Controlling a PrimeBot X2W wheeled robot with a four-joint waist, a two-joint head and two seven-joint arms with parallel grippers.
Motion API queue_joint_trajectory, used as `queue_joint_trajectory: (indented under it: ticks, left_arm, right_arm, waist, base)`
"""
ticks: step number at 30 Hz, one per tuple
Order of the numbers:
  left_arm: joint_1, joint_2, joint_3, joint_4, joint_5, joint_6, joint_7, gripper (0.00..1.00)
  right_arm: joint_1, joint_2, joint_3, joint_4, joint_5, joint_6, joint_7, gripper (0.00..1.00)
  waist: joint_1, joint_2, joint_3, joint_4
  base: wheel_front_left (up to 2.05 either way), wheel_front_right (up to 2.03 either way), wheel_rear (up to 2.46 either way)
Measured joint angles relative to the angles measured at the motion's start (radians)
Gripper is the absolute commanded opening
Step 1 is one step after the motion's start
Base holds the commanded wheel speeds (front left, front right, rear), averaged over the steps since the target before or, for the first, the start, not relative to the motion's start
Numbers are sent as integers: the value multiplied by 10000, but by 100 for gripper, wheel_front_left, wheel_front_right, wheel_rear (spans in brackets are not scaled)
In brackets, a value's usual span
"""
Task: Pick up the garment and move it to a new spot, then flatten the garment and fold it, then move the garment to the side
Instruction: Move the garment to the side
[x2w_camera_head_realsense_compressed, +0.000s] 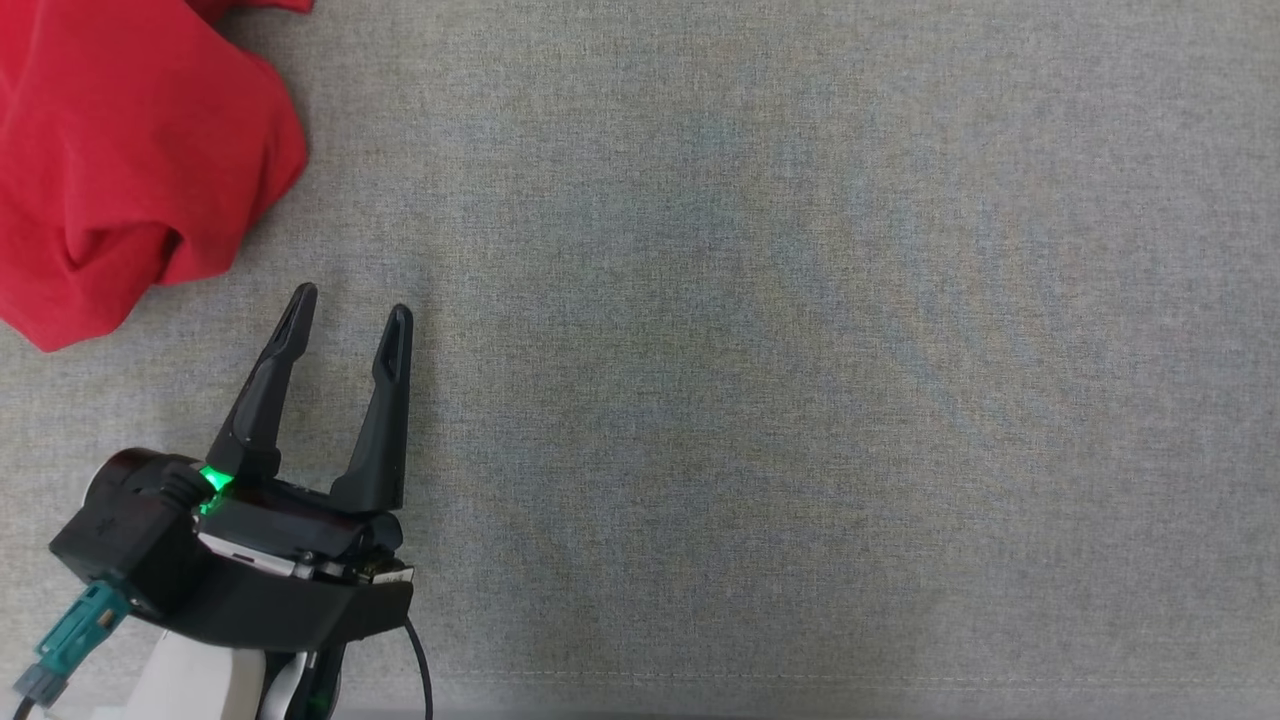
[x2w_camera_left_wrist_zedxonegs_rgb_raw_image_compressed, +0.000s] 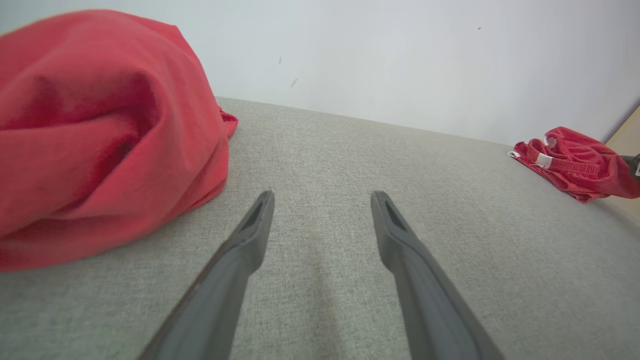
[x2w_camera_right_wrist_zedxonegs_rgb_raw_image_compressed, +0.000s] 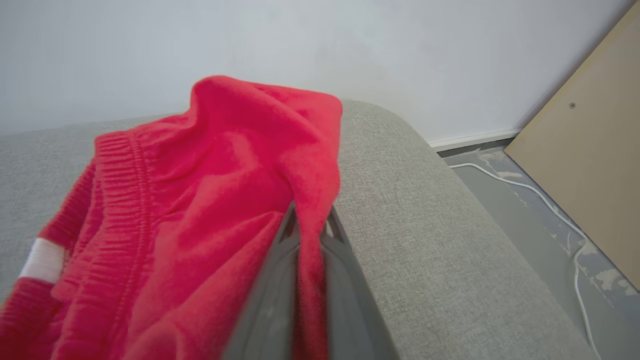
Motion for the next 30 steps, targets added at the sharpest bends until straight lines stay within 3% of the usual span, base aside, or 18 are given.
queue_joint_trajectory:
  ticks: [5, 8, 9, 10, 11, 20, 30]
  left_arm:
    - [-21, 15, -6, -46, 0, 0, 0, 100]
    - [-29, 15, -23, -46, 0, 0, 0, 100]
    - [-30, 15, -23, -46, 0, 0, 0, 100]
    - [-30, 15, -23, -46, 0, 0, 0, 100]
    - [-33, 15, -25, -36, 0, 0, 0, 100]
    - [-50, -35, -63, 176, 0, 0, 0, 100]
    - [-48, -188, -130, 514, 0, 0, 0, 100]
  right_arm:
    - [2, -105, 23, 19, 23, -2, -42, 0]
    - [2, -123, 36, 56, 23, -2, -42, 20]
    - [3, -130, 36, 69, 23, -2, -50, 46]
    - [4, -138, 36, 79, 23, -2, -75, 89]
    - [4, -142, 36, 96, 23, -2, -128, 100]
    - [10, 33, 155, 297, 23, 21, -221, 100]
    - [56, 545, 518, 387, -153, 288, -412, 100]
  waist:
    - [0, 0, -18, 20]
    - [0, 0, -37, 42]
    - [0, 0, -45, 52]
    - [0, 0, -53, 60]
    - [0, 0, -64, 69]
    - [-1, 0, -373, 104]
    - [-2, 0, -1008, 11]
  base:
    - [0, 0, 0]
    - [0, 0, 0]
    - [0, 0, 0]
    - [0, 0, 0]
    - [0, 0, 0]
    - [0, 0, 0]
    - [0, 0, 0]
